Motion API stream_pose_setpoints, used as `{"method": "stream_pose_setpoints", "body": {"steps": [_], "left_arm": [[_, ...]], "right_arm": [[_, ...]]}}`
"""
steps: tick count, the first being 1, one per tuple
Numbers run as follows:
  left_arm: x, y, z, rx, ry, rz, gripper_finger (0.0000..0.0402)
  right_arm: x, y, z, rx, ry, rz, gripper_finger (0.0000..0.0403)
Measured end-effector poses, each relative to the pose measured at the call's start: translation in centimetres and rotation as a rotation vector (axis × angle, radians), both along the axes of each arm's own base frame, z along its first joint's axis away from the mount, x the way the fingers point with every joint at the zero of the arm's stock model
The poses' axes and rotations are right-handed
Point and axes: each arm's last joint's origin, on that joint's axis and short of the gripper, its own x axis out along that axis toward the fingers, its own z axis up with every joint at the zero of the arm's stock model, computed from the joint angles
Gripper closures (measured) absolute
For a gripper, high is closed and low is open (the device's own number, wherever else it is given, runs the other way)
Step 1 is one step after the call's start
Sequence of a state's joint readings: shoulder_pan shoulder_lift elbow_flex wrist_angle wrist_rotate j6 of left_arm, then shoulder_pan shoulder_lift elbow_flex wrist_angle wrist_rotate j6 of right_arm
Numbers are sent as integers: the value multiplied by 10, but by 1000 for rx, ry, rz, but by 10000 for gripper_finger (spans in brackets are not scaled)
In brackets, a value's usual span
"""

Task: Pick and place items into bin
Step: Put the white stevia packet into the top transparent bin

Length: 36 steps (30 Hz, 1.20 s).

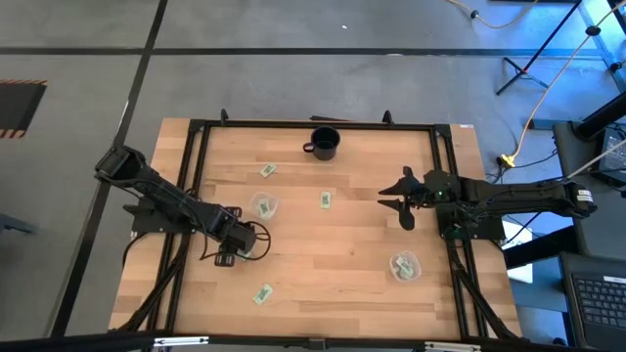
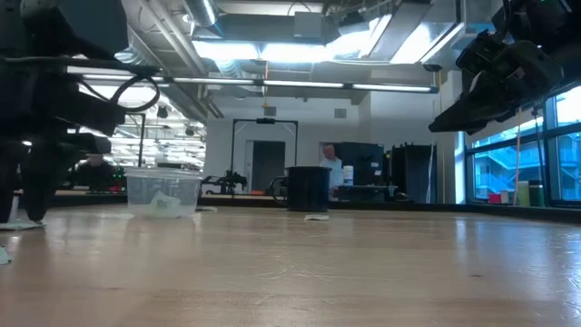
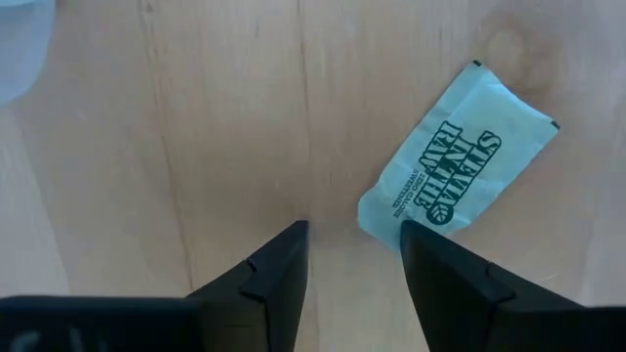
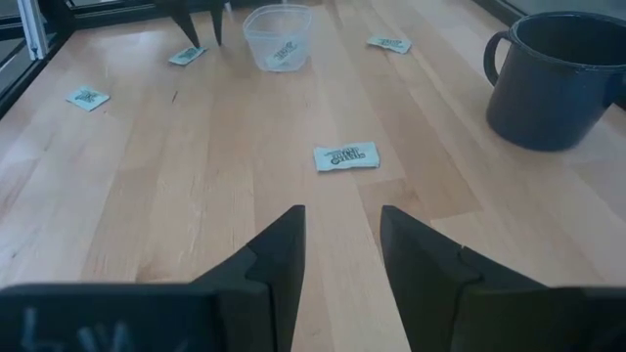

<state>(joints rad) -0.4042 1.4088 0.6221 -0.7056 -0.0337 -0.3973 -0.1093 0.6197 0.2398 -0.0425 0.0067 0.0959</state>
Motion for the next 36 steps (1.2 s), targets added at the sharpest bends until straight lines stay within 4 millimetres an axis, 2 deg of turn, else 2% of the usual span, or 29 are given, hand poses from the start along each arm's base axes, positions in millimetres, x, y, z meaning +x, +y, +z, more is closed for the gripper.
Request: {"method": "stream_pose_setpoints", "body": {"steps": [15, 36], "left_arm": [[1, 0, -4, 6, 13, 9, 275], [3, -1, -4, 0, -7, 10, 375]], "right_arm": [[0, 0, 0, -3, 2, 2, 265], [0, 0, 0, -20, 4, 10, 265]]}}
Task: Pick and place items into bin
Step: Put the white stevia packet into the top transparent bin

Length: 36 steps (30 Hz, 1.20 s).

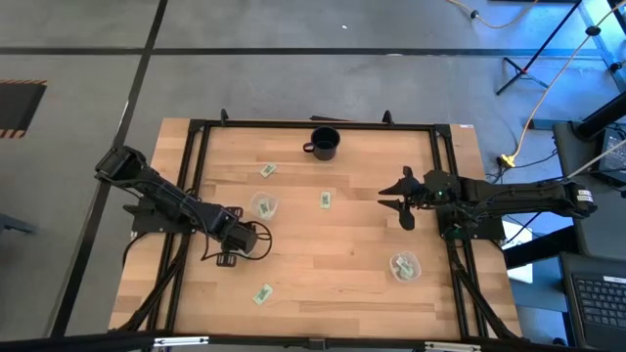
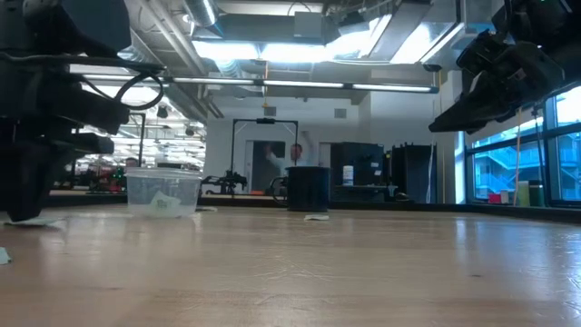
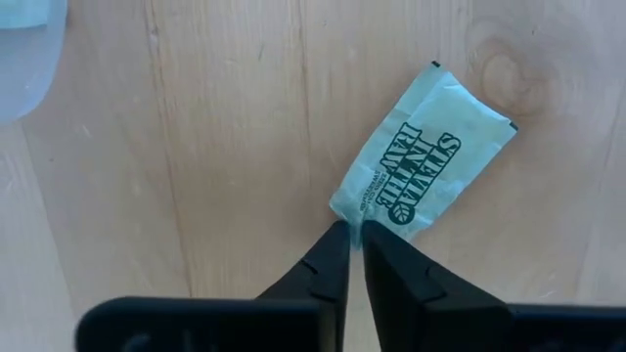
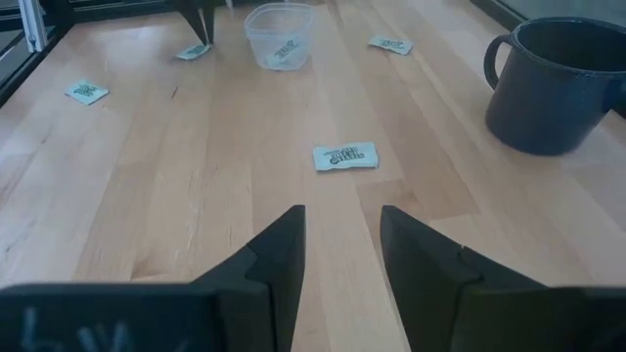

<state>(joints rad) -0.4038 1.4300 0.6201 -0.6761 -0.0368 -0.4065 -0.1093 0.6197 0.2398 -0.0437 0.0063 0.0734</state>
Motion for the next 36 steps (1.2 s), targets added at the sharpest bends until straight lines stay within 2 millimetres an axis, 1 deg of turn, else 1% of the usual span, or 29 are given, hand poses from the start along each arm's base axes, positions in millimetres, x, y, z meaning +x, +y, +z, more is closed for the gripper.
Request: {"method": "stream_pose_setpoints", "body": {"steps": [5, 13, 17, 30, 33, 36], "left_arm": [[0, 0, 0, 0, -2, 2, 398], [0, 0, 0, 0, -2, 2, 400], [-2, 1, 7, -17, -37, 2, 400], [-18, 9, 58, -94, -326, 91, 400], [-23, 14, 69, -75, -417, 130, 399], [-27, 20, 81, -10, -535, 230, 400]], "right_arm": [[0, 0, 0, 0, 0, 0, 265], [0, 0, 0, 0, 0, 0, 265], [0, 0, 0, 0, 0, 0, 265], [0, 0, 0, -3, 0, 1, 265], [0, 0, 0, -3, 0, 2, 265], [0, 0, 0, -3, 0, 1, 265]]}}
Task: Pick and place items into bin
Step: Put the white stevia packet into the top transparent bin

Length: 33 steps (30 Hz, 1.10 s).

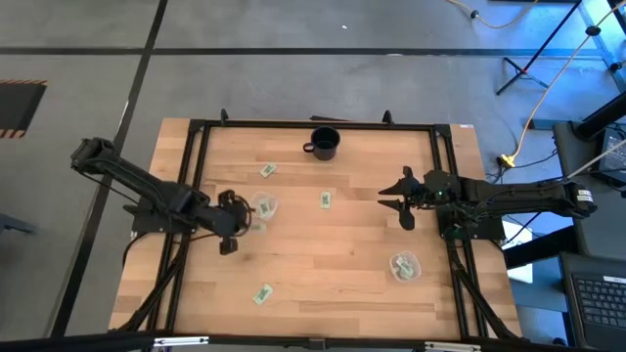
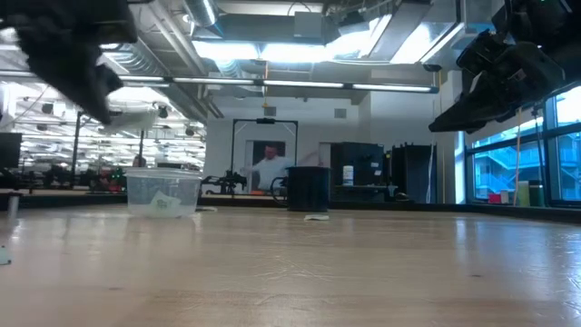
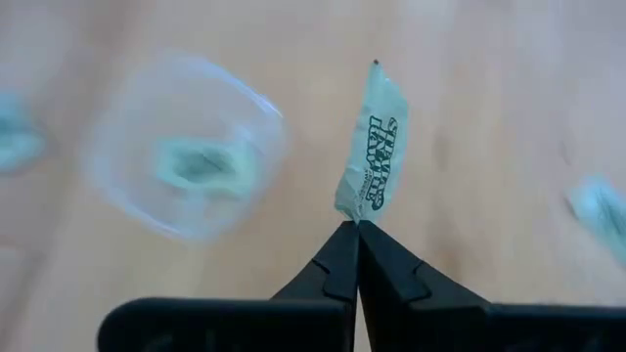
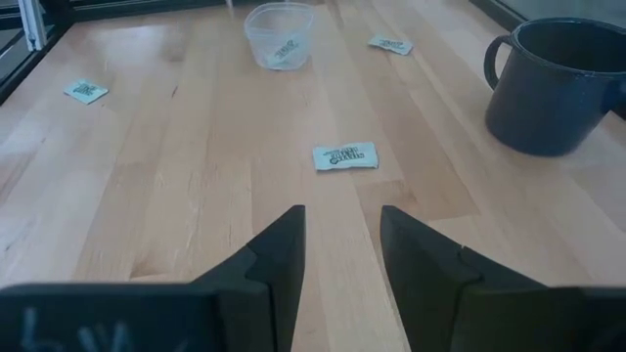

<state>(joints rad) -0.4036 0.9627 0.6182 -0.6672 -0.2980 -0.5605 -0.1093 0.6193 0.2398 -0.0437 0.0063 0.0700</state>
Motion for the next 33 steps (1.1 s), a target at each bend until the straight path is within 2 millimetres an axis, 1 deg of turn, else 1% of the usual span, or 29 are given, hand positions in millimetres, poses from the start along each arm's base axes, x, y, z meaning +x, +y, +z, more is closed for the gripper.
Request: {"method": "stream_pose_setpoints", "body": {"steps": [3, 6, 11, 15, 24, 27, 33], "left_arm": [[-2, 7, 7, 27, -82, 115, 399], [0, 15, 9, 2, -102, 195, 400], [8, 28, 2, -5, -44, 256, 400], [16, 43, -6, -41, 18, 339, 399], [29, 65, -28, -104, 170, 403, 400], [30, 68, -30, -119, 188, 404, 399], [30, 70, -29, -132, 182, 392, 398]], "right_arm": [[0, 0, 0, 0, 0, 0, 265], [0, 0, 0, 0, 0, 0, 265], [0, 0, 0, -3, 0, 1, 265], [0, 0, 0, -3, -3, 1, 265], [0, 0, 0, -3, -3, 1, 265], [0, 0, 0, -4, -4, 1, 265], [0, 0, 0, -4, -4, 1, 265]]}}
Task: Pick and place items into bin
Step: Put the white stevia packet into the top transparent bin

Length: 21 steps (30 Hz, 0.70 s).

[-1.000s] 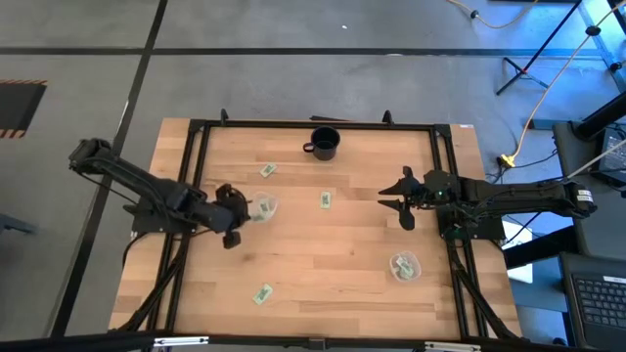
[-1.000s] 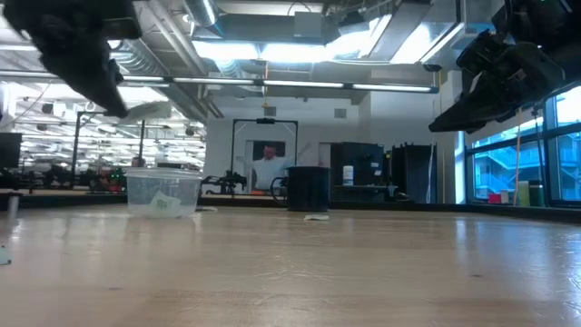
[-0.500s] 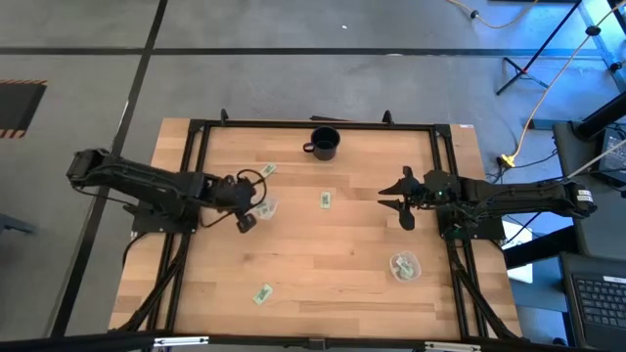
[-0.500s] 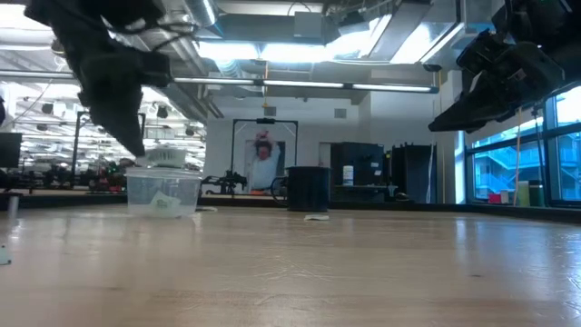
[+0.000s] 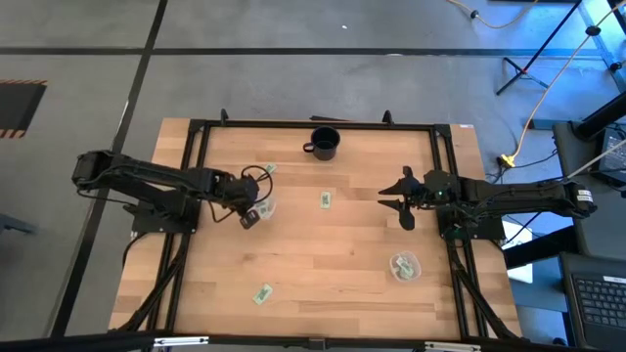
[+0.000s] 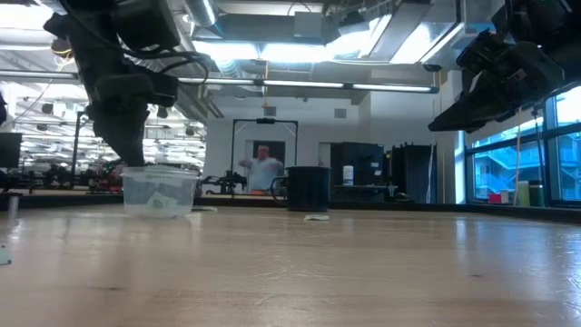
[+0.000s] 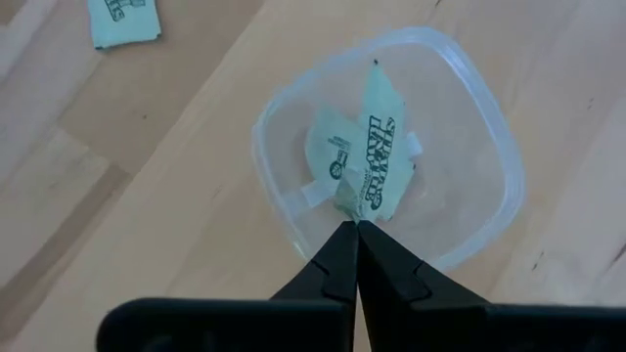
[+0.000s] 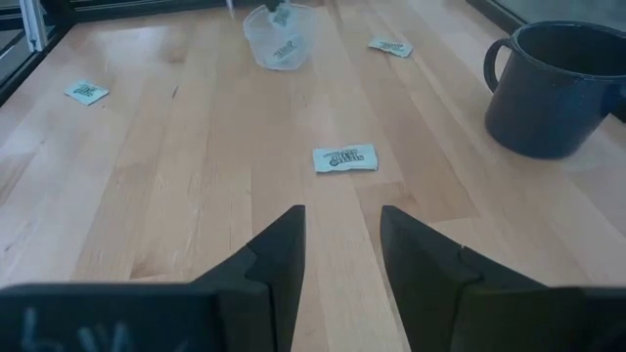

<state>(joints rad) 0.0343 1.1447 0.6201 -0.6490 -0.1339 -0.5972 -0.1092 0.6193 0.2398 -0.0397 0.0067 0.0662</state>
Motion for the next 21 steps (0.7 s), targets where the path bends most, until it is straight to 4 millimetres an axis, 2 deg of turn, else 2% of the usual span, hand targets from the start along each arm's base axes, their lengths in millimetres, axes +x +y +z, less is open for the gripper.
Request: {"method": "stream_pose_setpoints", "body": {"steps": [11, 13, 17, 21], "left_arm": [[3, 0, 5, 9, -29, -14, 348], [7, 0, 12, 9, -53, -54, 340], [17, -6, 40, 10, -174, -181, 334], [26, -21, 61, -16, -318, -406, 335]], "right_arm": [[0, 0, 0, 0, 0, 1, 265], [0, 0, 0, 0, 0, 0, 265], [0, 0, 0, 0, 0, 1, 265], [0, 0, 0, 1, 2, 0, 265]]}}
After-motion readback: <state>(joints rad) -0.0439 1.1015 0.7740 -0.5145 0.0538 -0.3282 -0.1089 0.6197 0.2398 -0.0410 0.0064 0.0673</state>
